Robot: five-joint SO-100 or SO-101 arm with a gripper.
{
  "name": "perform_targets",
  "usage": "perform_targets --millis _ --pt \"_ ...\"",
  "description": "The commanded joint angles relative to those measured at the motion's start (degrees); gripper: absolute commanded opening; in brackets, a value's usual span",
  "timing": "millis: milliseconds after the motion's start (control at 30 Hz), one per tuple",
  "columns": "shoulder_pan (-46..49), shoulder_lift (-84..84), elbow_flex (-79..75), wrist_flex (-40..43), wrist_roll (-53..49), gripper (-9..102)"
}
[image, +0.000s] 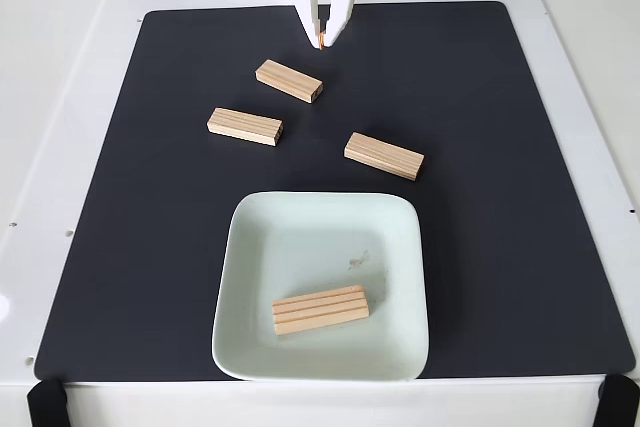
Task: Pick up the wooden block and place them on the plate.
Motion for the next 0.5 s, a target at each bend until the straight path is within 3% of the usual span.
perform_targets --millis 0,233,367,467 --pt "2.6 3.1 0.1 -0.2 -18.5 0" --pt "11.7 0.9 2.2 -0.1 -56.1 0" --pt "14.3 -4.3 2.2 -0.1 -63.4 1" --pt "14.0 -7.6 1.8 -0.7 -63.6 11"
